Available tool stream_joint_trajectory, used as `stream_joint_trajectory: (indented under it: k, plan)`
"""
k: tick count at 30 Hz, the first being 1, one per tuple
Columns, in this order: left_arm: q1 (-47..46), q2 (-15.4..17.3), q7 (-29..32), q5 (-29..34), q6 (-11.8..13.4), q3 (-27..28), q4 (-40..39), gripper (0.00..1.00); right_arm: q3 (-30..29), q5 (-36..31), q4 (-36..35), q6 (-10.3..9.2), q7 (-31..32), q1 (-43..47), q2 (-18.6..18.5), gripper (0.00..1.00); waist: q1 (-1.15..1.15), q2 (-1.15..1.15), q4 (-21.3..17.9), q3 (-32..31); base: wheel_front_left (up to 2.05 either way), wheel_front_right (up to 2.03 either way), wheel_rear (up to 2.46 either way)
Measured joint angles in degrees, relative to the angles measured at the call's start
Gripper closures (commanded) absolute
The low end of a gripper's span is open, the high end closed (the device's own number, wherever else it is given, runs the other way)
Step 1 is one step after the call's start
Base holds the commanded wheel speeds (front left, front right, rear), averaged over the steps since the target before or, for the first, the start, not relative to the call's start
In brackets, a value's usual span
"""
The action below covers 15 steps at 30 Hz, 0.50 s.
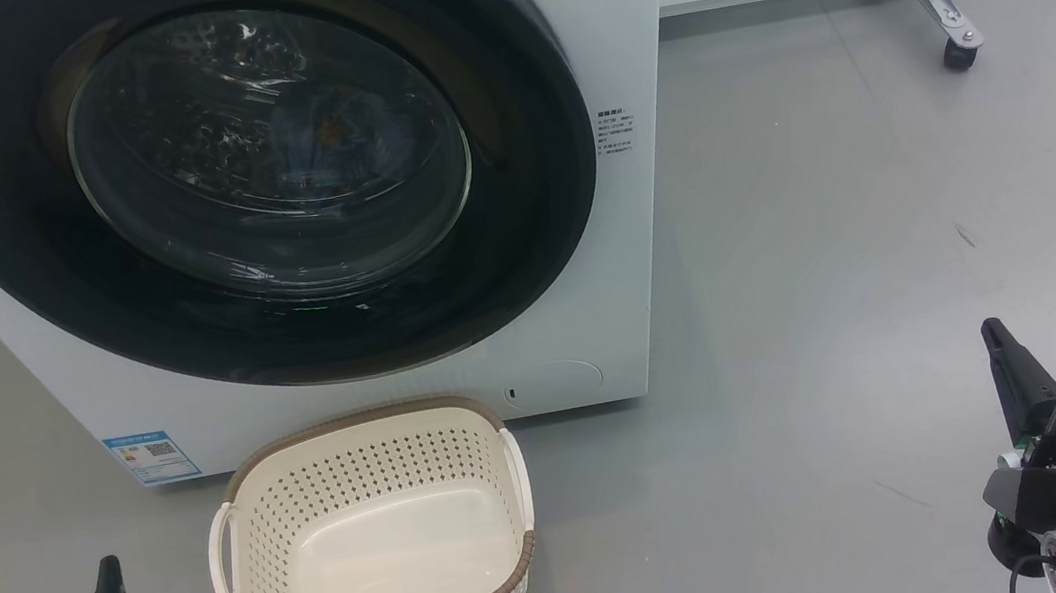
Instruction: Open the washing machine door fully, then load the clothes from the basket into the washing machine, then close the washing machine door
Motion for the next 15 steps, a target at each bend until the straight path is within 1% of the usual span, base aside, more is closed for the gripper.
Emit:
stream_joint_trajectory:
  k: [15]
  plan:
    - [0.0, -0.02, 0.0, 0.0, 0.0, 0.02, 0.1, 1.0, -0.02, 0.0, 0.0, 0.01, 0.0, 0.0, 0.0, 1.0, 0.0, 0.0, 0.0, 0.0, 0.0, 0.0, 0.0]
